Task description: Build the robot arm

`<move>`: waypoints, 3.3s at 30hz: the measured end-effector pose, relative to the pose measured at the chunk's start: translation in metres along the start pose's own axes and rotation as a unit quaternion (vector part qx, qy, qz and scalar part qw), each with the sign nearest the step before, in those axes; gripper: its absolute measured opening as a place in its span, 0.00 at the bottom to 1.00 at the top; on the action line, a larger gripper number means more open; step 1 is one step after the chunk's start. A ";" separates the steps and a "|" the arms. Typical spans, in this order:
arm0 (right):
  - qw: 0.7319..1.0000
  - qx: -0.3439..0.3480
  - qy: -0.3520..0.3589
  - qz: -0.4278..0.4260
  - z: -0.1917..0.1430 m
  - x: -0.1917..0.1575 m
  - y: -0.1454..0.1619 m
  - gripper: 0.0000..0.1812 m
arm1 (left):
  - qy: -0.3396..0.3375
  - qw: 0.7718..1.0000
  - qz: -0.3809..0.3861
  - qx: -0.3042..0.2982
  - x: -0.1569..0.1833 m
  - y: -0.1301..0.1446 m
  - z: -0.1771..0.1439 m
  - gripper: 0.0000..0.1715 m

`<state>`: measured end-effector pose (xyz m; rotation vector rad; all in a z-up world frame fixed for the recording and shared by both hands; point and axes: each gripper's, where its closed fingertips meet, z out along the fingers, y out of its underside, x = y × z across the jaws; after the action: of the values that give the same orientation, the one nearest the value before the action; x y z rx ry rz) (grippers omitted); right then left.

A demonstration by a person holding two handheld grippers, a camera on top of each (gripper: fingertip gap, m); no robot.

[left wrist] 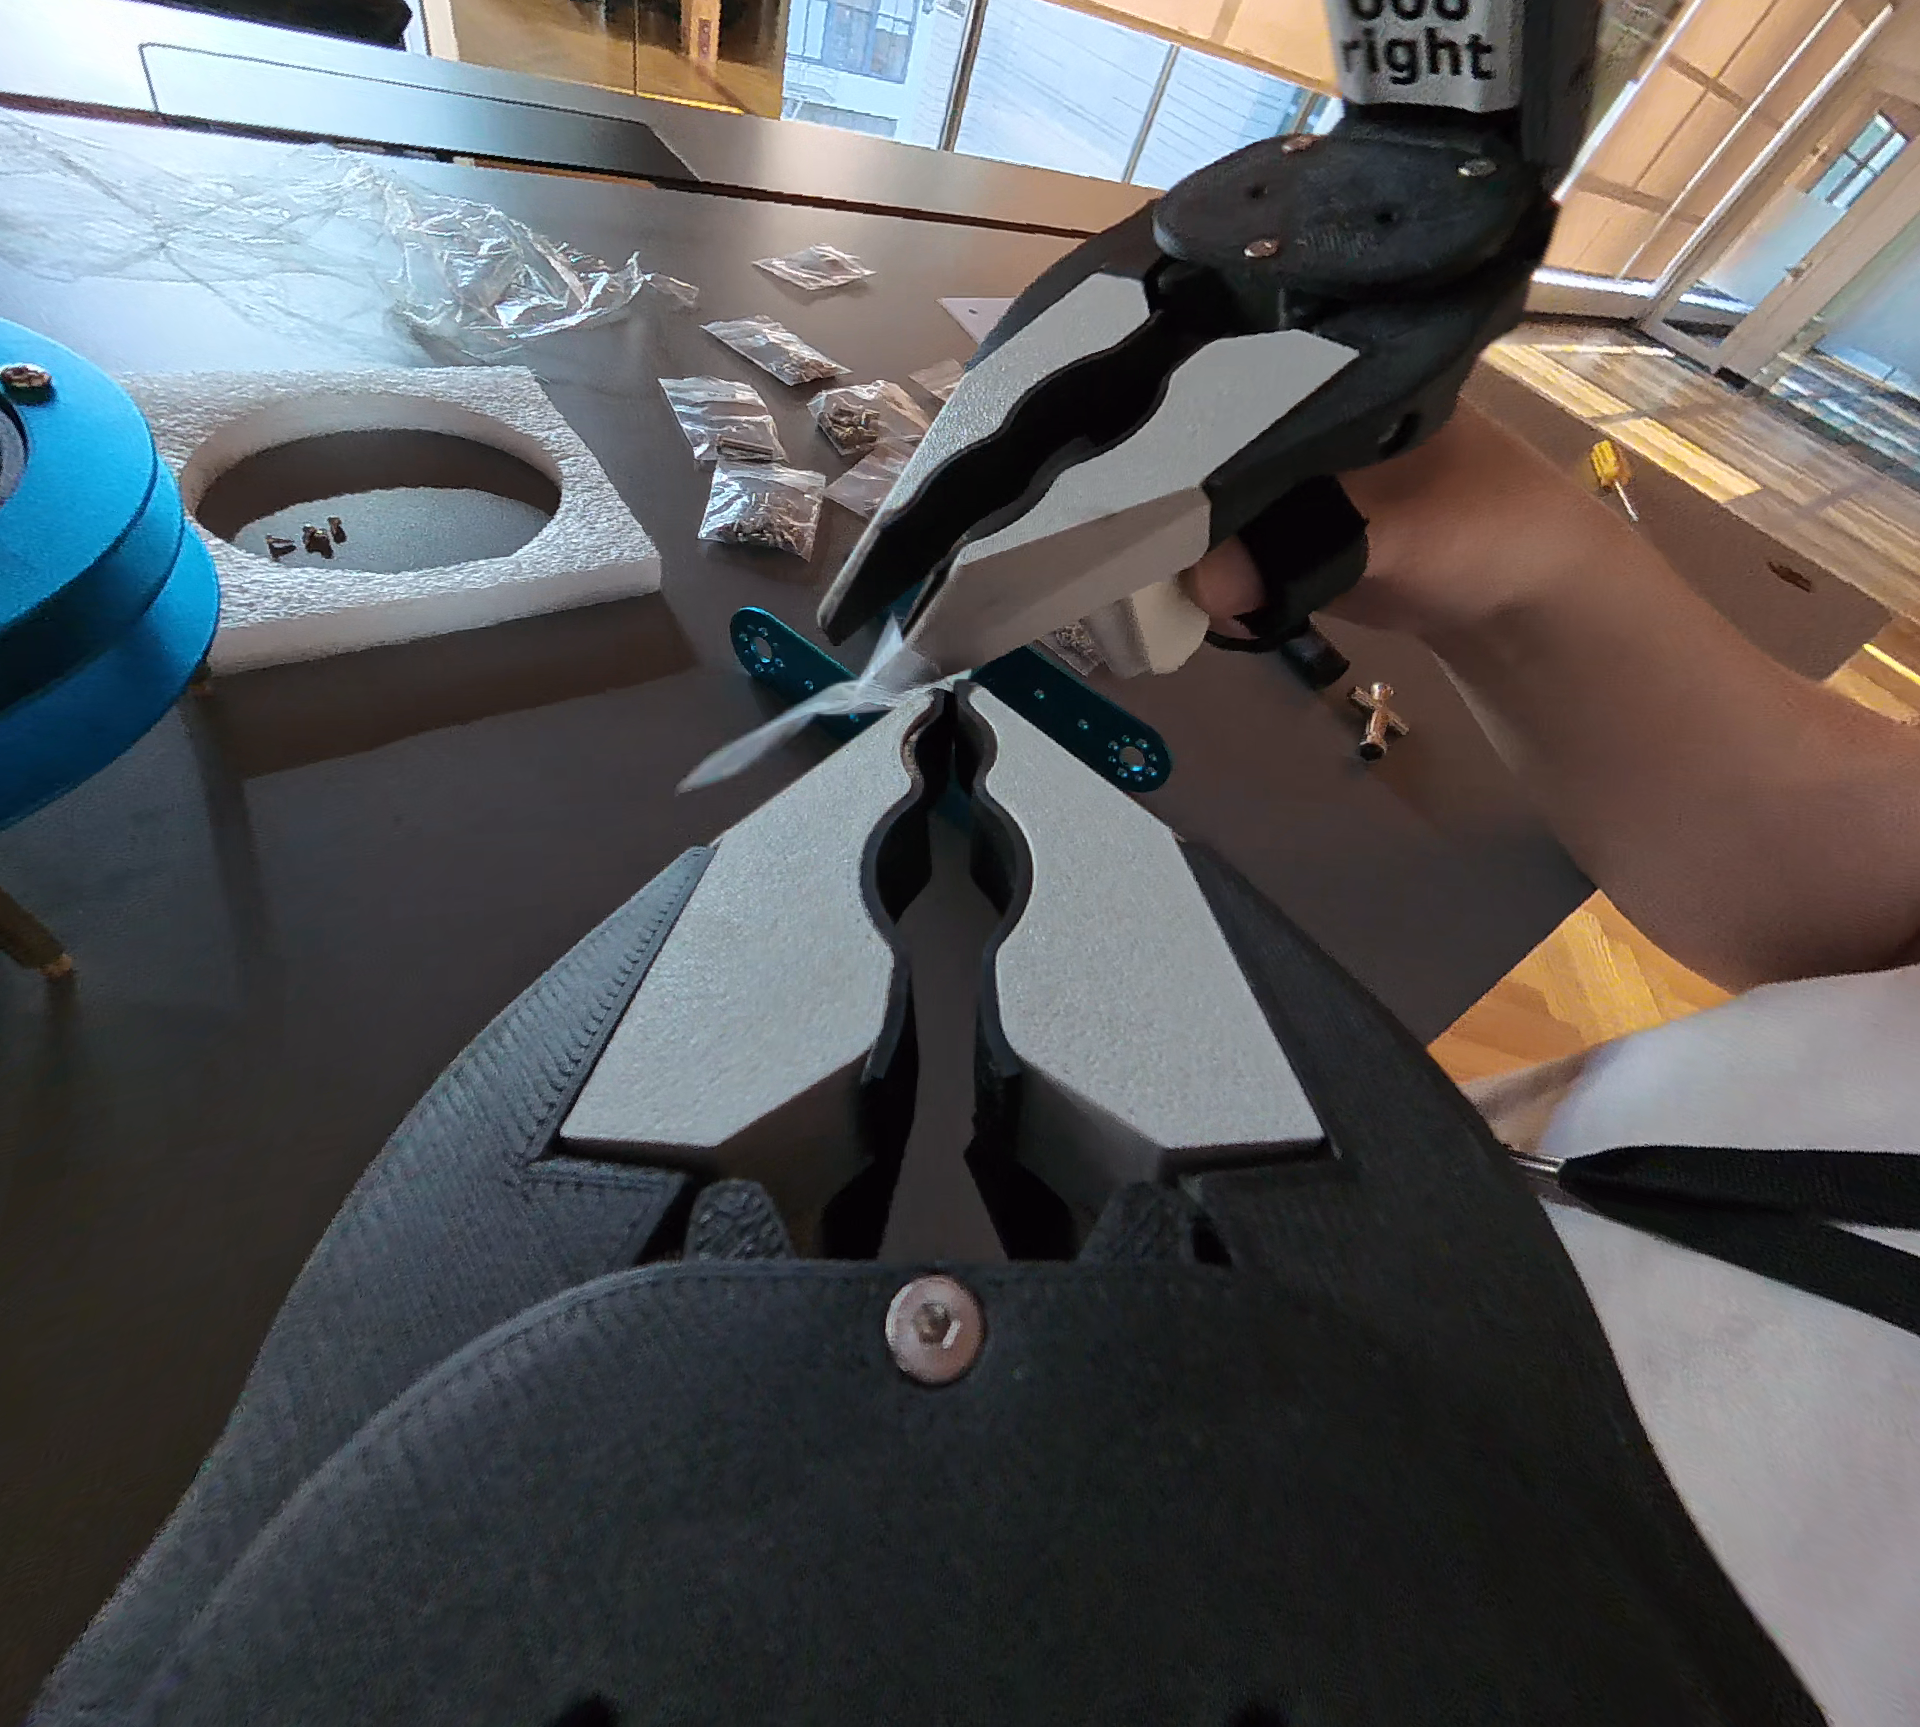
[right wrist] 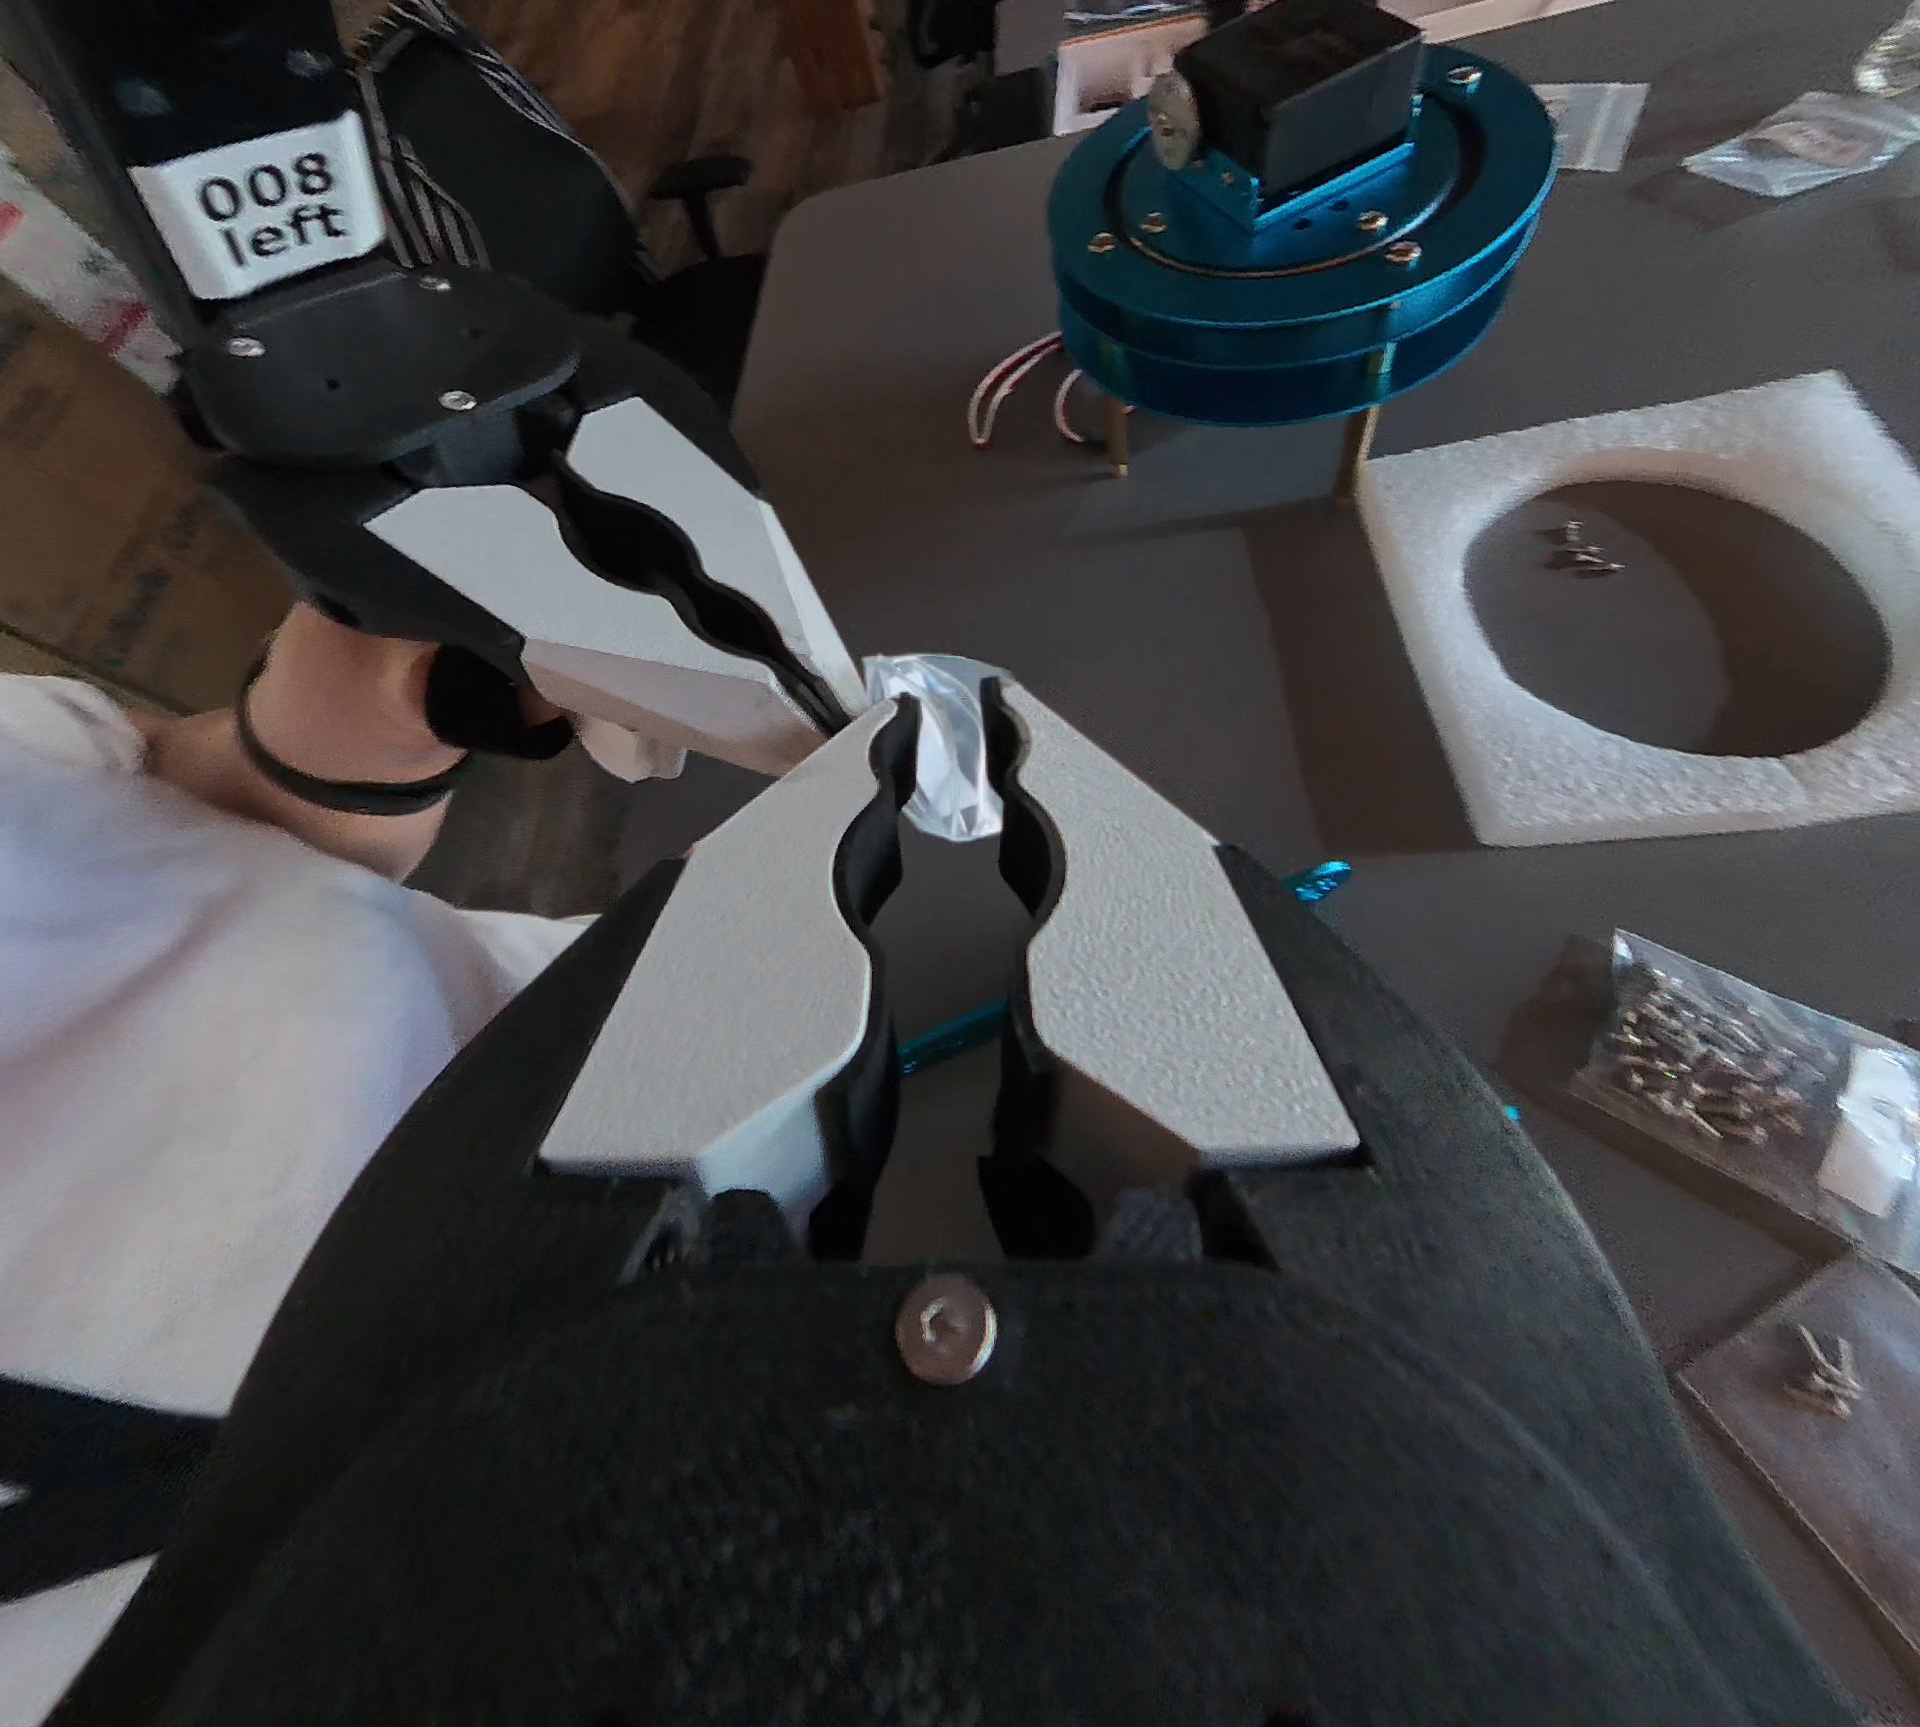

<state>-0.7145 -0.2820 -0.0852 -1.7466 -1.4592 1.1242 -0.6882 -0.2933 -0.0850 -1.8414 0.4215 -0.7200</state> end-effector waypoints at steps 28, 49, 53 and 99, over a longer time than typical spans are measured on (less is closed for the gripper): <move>0.988 0.033 -0.020 0.150 -0.009 0.003 -0.018 0.00 | -0.165 0.949 0.266 0.043 -0.018 -0.023 0.017 0.23; 0.983 0.155 -0.099 0.019 -0.050 -0.005 -0.036 0.29 | 0.155 0.976 -0.018 0.149 0.008 -0.069 -0.014 0.10; 0.985 0.160 -0.057 -0.019 -0.034 -0.013 -0.044 0.32 | 0.139 0.976 -0.061 0.155 -0.004 -0.078 -0.010 0.09; 0.990 0.028 -0.023 0.136 -0.061 0.092 -0.006 0.00 | 0.013 0.975 -0.125 0.184 -0.052 -0.069 -0.030 0.34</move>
<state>-0.6598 -0.1867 -0.0726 -1.9324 -1.2265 1.3391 -0.7505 -0.2585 -0.0282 -1.5476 0.0619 -0.9263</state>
